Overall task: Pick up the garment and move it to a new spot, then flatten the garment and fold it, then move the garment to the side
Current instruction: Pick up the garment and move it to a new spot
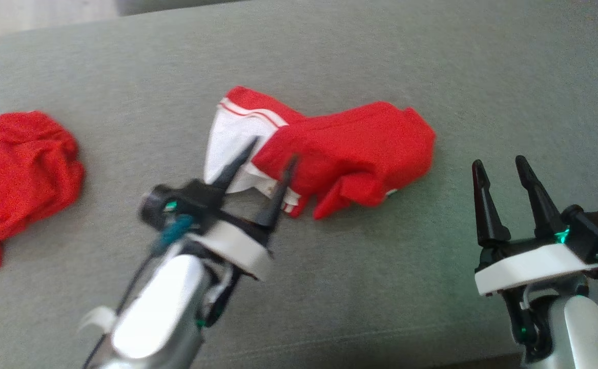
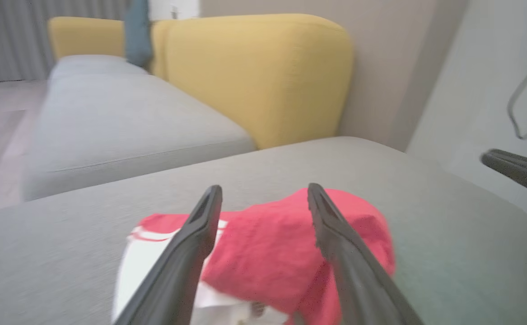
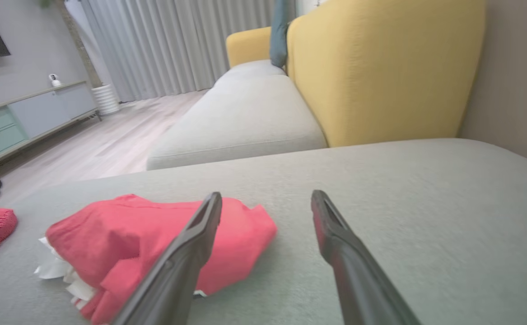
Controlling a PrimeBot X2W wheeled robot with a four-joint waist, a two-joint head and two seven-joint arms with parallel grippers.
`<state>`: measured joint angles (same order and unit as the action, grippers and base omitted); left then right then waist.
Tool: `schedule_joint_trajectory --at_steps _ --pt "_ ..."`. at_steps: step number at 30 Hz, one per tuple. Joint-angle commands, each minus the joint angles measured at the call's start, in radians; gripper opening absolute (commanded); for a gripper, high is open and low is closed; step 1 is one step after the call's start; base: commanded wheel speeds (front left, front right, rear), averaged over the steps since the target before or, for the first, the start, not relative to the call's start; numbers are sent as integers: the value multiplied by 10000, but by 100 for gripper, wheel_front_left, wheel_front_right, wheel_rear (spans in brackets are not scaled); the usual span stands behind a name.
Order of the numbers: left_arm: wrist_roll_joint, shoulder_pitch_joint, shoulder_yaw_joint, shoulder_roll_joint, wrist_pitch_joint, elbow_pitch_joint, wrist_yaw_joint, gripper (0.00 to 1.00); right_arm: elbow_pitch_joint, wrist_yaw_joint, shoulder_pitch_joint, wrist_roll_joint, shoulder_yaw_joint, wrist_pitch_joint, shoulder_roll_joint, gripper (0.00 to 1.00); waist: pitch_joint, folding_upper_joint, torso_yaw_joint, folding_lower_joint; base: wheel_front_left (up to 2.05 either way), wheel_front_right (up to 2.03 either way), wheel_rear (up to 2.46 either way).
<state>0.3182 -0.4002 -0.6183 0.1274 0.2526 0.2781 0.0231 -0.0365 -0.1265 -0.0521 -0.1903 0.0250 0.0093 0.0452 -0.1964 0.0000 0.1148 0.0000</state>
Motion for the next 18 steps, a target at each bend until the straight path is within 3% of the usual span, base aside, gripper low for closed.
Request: schedule_joint_trajectory --at_steps 1,8,13,18 --pt "77 -102 559 179 88 -428 -92 100 -399 -42 -210 60 206 36 51 100 349 0 -567 0 0 0 0" --pt "164 894 2631 709 90 -1085 -702 100 -457 -42 -88 244 220 280 51 100 751 0 -1412 0 0 0 0" --pt "127 1627 3645 1201 90 -1135 -690 100 -415 -42 143 371 161 400 51 100 1063 0 -1619 0 0 0 0" --pt "8 2089 3702 1446 91 -991 -528 100 -443 -42 553 494 -85 516 51 100 1343 0 -1640 0 0 0 0"
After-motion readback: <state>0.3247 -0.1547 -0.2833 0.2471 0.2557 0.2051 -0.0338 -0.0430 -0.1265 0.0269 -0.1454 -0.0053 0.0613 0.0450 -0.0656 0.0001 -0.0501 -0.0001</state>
